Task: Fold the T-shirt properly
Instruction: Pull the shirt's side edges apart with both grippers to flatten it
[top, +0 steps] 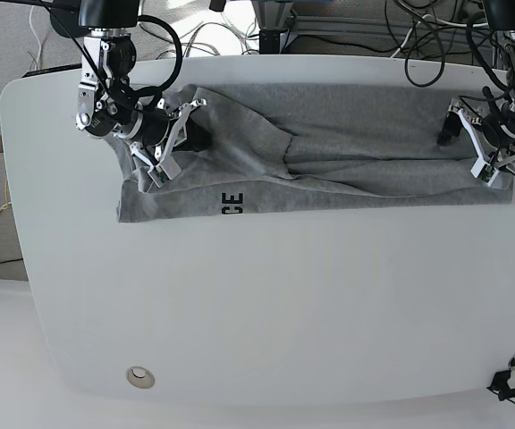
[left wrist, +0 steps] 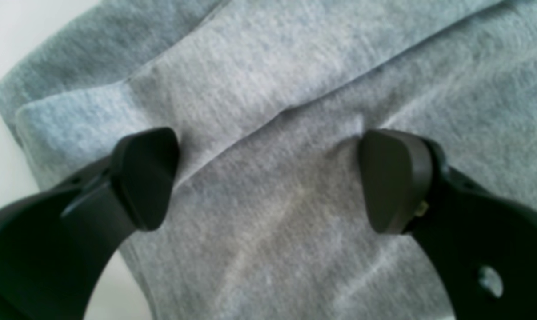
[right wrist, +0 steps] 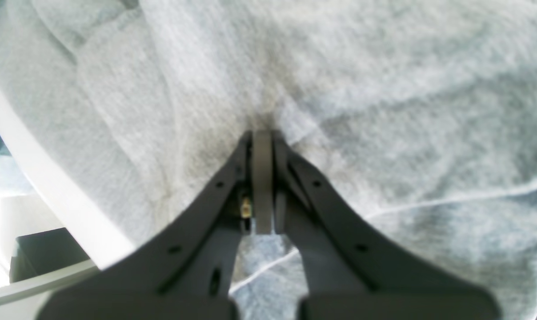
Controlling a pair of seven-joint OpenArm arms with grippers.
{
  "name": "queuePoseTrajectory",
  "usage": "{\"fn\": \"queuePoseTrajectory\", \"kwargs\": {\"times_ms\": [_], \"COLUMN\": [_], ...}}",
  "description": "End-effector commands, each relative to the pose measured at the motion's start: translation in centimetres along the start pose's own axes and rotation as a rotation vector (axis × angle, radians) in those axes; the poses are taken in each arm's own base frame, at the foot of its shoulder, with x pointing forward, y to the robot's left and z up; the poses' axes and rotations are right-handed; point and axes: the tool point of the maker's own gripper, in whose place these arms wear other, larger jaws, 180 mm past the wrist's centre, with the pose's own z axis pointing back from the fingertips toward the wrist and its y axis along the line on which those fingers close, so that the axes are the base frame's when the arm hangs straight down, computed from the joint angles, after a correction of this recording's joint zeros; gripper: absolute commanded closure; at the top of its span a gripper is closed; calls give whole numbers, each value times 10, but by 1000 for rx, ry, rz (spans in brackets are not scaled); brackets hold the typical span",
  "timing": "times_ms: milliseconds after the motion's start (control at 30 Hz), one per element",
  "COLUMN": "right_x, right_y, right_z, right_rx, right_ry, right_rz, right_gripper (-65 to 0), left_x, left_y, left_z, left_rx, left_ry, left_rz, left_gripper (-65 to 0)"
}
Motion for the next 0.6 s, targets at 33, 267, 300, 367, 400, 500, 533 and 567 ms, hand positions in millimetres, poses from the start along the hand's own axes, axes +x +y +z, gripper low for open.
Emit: {"fn": "queuePoseTrajectory", "kwargs": {"times_ms": [33,267,300,367,400,500,533,567], "right_x": [-8,-9,-9,-9,-9,-9,-9,-9], "right_y": [-11,-11,-11,-11,-11,-10,-10,-10], "right_z": [4,4,4,4,4,3,3,3], "right_rx": [-50,-48,-48,-48,-48,-46,-46,-46], "right_ry": [59,59,59,59,59,61,61,61], "right_rz": [17,13,13,13,13,15,15,15], "right_gripper": [0,0,0,0,0,0,0,0], "left_x": [8,22,25,15,10,-4,-4,-4], "left_y": [34,81,88,99,103,104,103,103], "left_z": [22,61,64,69,69,65,65,65], "left_rx": [116,273,289,314,315,281,276,273], "left_ry": [4,-51,-64,-56,-62,-85,-90,-93], "left_rz": [-27,26,39,84,119,219,228,230], "left_gripper": [-616,-616,-616,-616,-616,-608,-578,-507]}}
